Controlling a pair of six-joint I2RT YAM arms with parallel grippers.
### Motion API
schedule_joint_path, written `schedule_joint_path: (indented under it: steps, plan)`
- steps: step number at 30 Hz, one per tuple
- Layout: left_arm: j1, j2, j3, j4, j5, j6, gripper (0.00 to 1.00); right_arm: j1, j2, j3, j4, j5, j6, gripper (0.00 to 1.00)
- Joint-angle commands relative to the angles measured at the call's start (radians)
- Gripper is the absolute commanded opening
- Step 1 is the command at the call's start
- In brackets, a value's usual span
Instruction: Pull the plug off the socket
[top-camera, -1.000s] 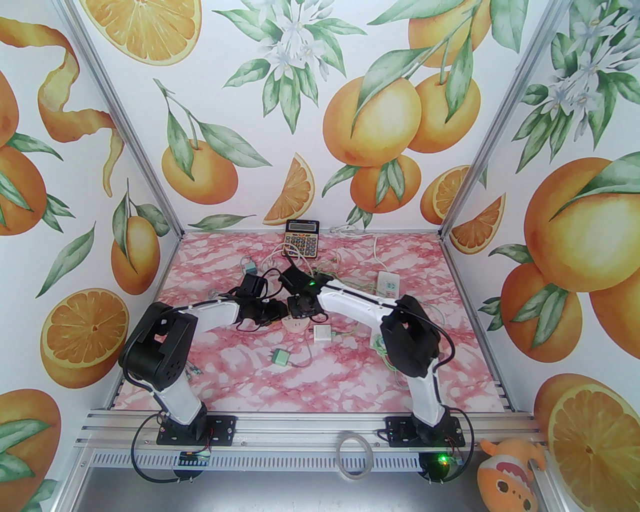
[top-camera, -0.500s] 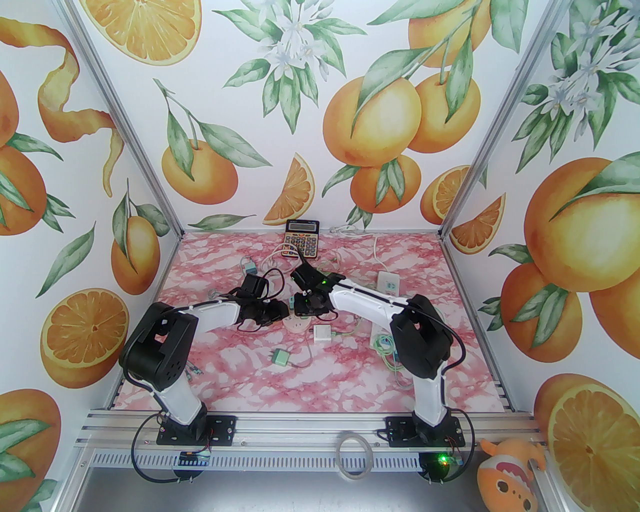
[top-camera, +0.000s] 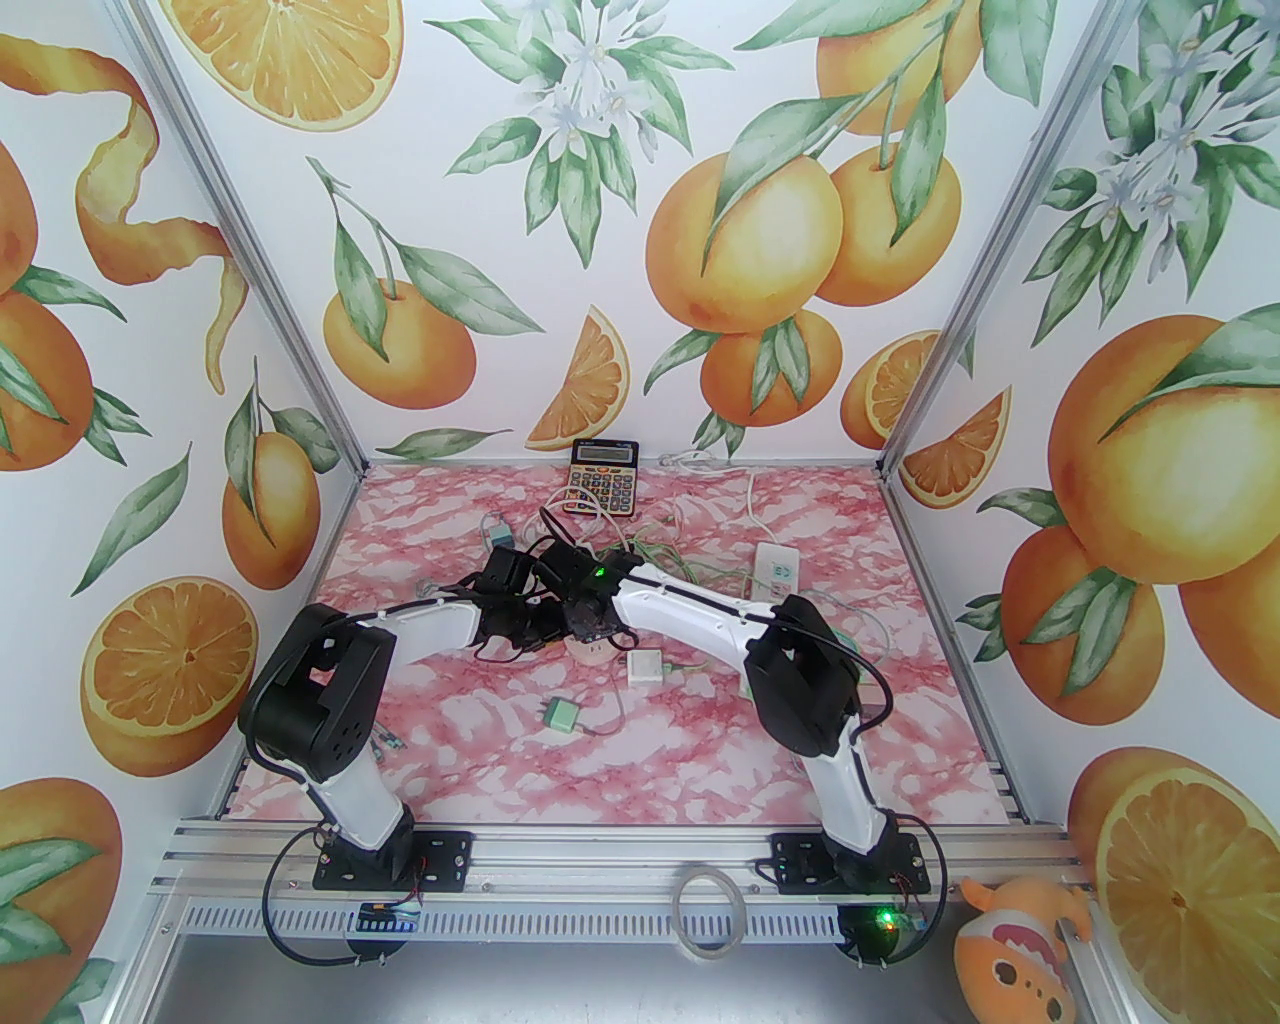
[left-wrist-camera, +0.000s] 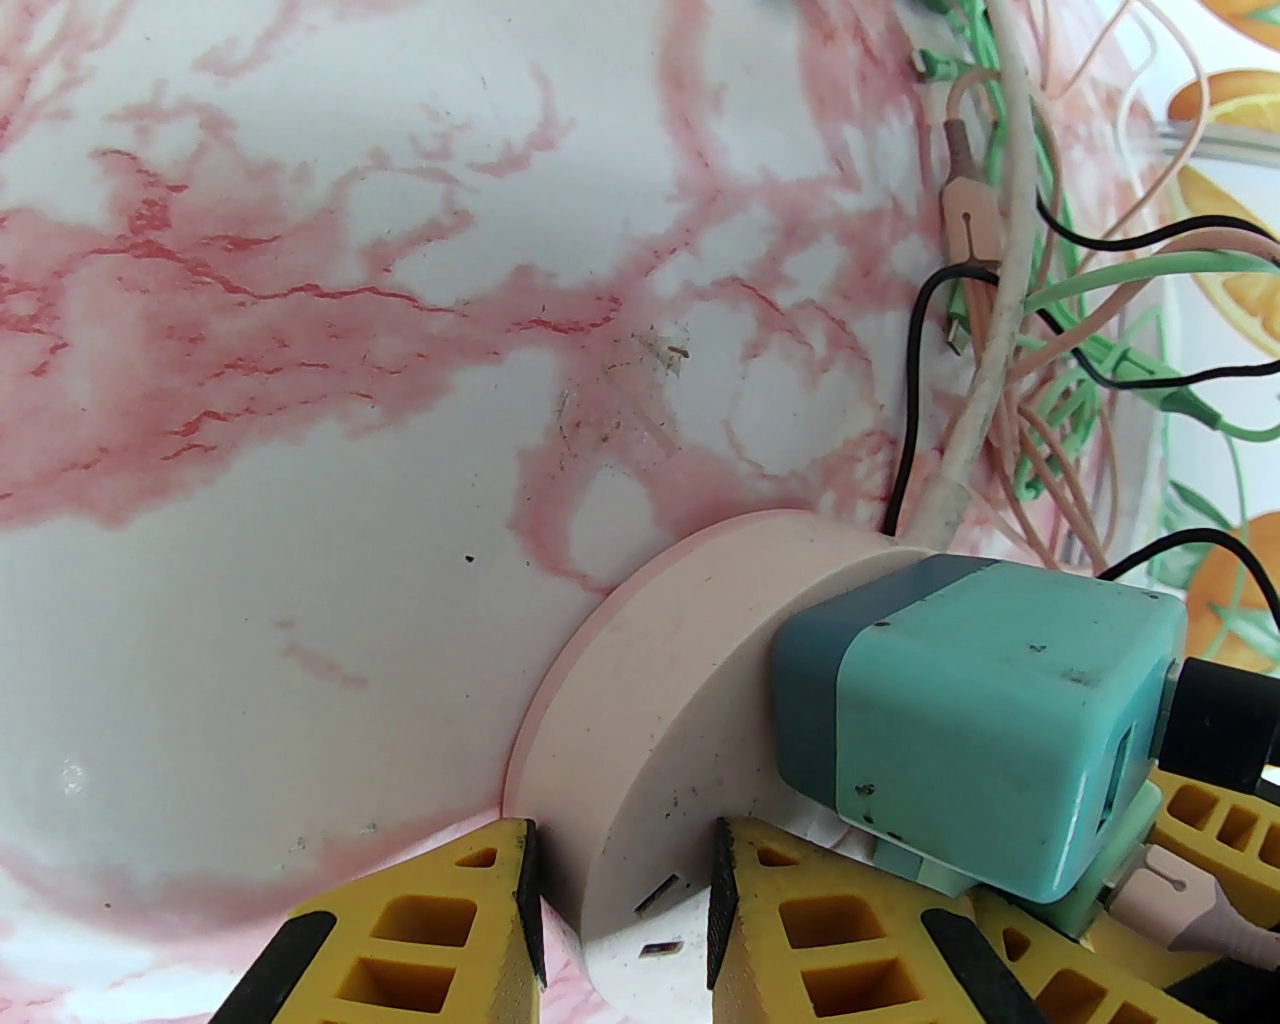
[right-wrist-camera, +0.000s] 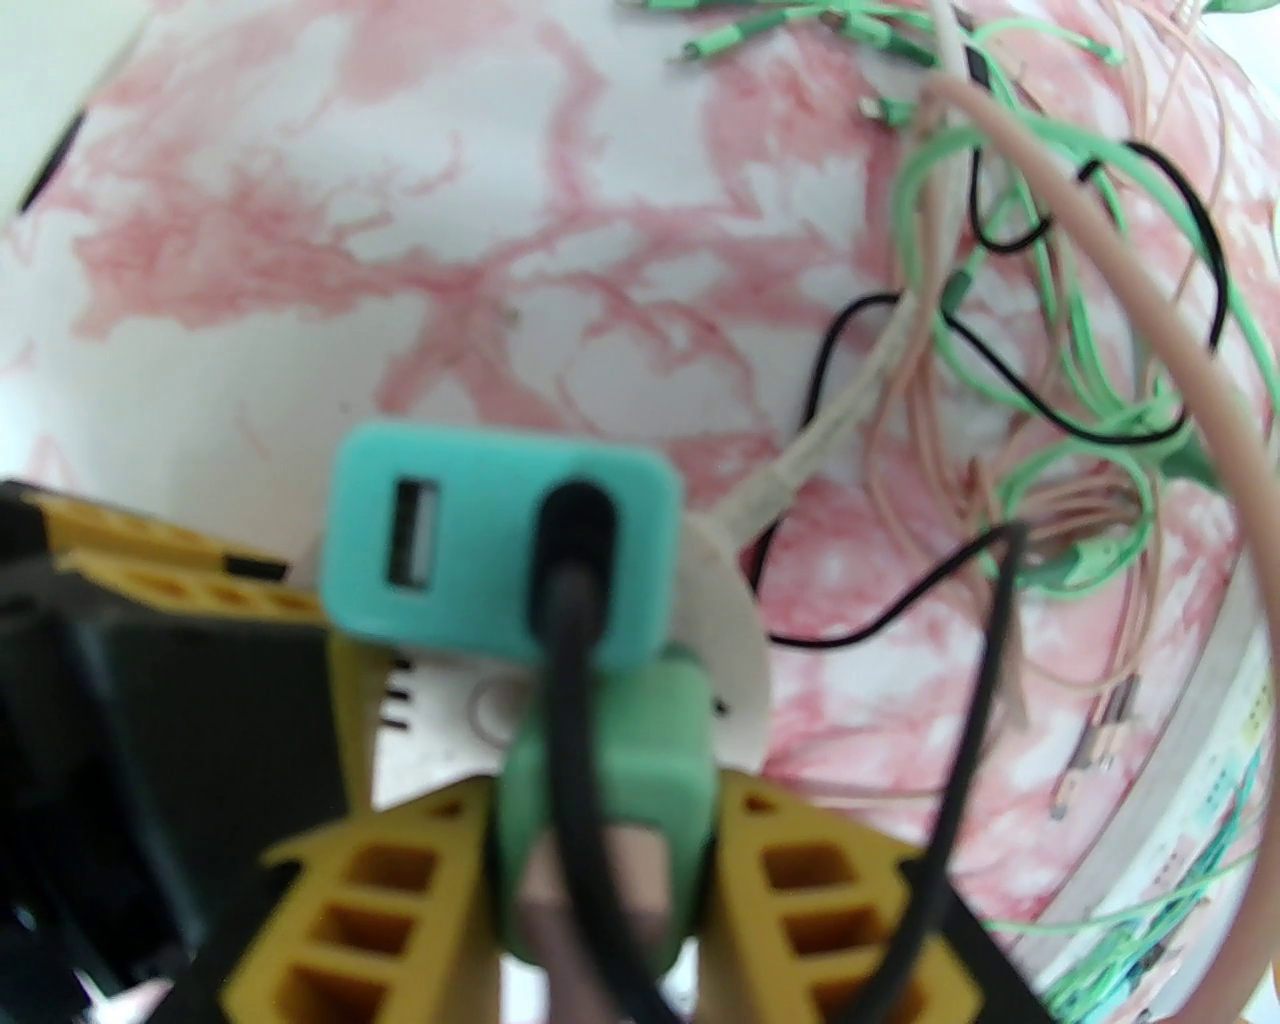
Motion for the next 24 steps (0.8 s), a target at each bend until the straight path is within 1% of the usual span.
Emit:
schedule_joint_path:
  steps: [1, 6, 7, 8, 13, 15, 18, 24]
  plan:
    - [-0.035, 0.124, -0.070, -0.232, -0.113, 0.017, 0.30, 0.077, -0.019, 0.049, 0.028, -0.104, -0.055, 0.31]
    - [-0.035, 0.125, -0.070, -0.235, -0.117, 0.022, 0.30, 0.043, -0.046, 0.012, 0.062, -0.154, -0.033, 0.31]
    - [-0.035, 0.124, -0.070, -0.235, -0.116, 0.018, 0.30, 0.009, -0.072, -0.032, 0.109, -0.208, -0.005, 0.31]
    - [-0.035, 0.123, -0.073, -0.233, -0.116, 0.018, 0.30, -0.051, -0.121, -0.126, 0.196, -0.297, 0.048, 0.31]
    - [-0.035, 0.118, -0.075, -0.238, -0.126, 0.022, 0.29, -0.143, -0.182, -0.235, 0.300, -0.416, 0.129, 0.31]
    - [-0.035, 0.118, -0.076, -0.237, -0.127, 0.021, 0.29, -0.154, -0.192, -0.251, 0.311, -0.422, 0.137, 0.31]
    - [-0.035, 0.118, -0.075, -0.235, -0.126, 0.021, 0.29, -0.144, -0.187, -0.232, 0.285, -0.399, 0.119, 0.31]
    - [-0.035, 0.124, -0.069, -0.241, -0.125, 0.026, 0.29, -0.075, -0.125, -0.131, 0.178, -0.307, 0.056, 0.31]
